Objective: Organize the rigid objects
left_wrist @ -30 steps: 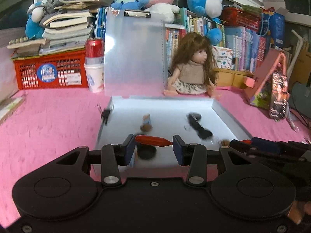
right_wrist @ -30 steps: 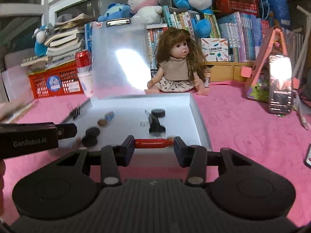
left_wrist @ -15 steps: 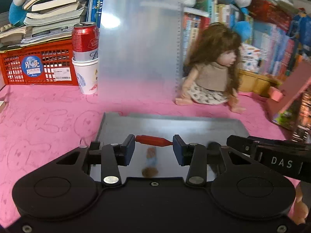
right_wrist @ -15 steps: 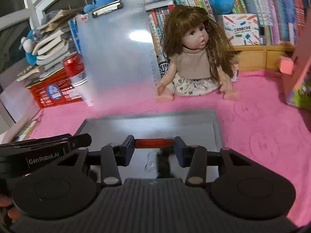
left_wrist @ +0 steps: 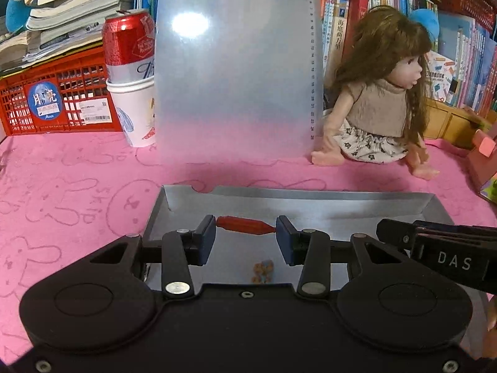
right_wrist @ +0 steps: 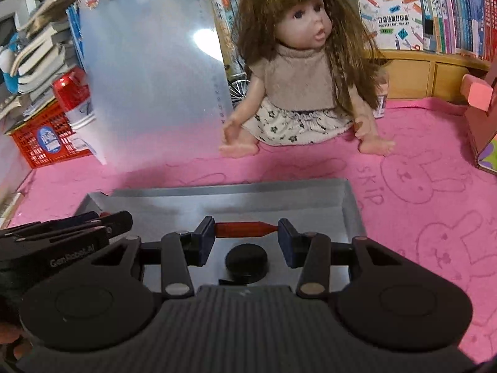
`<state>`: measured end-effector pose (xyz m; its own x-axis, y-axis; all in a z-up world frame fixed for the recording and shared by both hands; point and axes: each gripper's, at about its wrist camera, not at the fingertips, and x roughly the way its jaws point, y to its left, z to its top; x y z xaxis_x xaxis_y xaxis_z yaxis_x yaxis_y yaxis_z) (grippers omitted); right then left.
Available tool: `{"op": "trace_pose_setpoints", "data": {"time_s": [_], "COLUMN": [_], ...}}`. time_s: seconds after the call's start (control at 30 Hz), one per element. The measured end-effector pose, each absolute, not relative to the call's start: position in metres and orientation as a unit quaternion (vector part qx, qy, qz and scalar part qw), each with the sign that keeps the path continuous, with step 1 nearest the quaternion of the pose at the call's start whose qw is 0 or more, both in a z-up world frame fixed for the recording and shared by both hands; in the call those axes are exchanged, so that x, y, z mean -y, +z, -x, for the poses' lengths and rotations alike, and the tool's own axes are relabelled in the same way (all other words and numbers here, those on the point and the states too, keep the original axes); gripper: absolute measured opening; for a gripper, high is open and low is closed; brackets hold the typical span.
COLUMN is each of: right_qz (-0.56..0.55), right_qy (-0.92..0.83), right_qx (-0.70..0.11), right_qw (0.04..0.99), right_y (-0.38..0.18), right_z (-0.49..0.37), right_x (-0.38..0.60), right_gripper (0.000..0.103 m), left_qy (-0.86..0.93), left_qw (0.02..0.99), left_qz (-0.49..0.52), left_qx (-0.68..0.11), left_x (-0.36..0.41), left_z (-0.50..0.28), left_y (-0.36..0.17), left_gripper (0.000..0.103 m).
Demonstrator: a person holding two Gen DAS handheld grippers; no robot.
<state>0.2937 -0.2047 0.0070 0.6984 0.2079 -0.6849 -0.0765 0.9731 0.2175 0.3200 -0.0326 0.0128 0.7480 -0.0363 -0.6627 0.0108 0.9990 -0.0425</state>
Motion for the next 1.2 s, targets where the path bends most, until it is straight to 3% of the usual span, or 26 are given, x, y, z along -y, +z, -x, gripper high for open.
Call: {"op": "trace_pose_setpoints", "data": {"time_s": [0.33,0.43,0.47,0.57,0.87,1.2], "right_qz": [-0.083,-0.082,-0.084,-0.095,-0.091,-0.064], "right_qy": [0.070,0.065,0.063,0.066,0.062,0.059], "right_qx": [-0.390,-0.387,-0.384,-0.379,-0.348,-0.303], "right_qw": [0.914,0.916,0.917,0.918,0.931,0.949], "right_y": [-0.004,-0.004,-0.003,0.001,0.023,0.049], "right_z": [-0.300,-0.298,-0.297,-0.292,-0.267,-0.216], "right_x": [0.204,0.204,0.205,0.209,0.212,0.211], "right_gripper": [0.050,0.053,0.060,0.063,0.084,0.089], "left_qy": [-0.009,-0.011,-0.012,-0.020,-0.033,-0.050], "left_qw": [0.933,0.932,0.932,0.930,0.936,0.943], "left_qz": [0.011,0.009,0.010,0.024,0.013,0.012], "left_qx": [-0.360,-0.361,-0.362,-0.367,-0.350,-0.330], "left_x": [0.034,0.034,0.034,0.032,0.032,0.028], "left_z": [-0.324,-0.323,-0.322,-0.317,-0.285,-0.228], "left_y": [0.002,0.004,0.006,0.012,0.037,0.059], "left_gripper": [0.041,0.042,0.042,0.053,0.062,0.065]}}
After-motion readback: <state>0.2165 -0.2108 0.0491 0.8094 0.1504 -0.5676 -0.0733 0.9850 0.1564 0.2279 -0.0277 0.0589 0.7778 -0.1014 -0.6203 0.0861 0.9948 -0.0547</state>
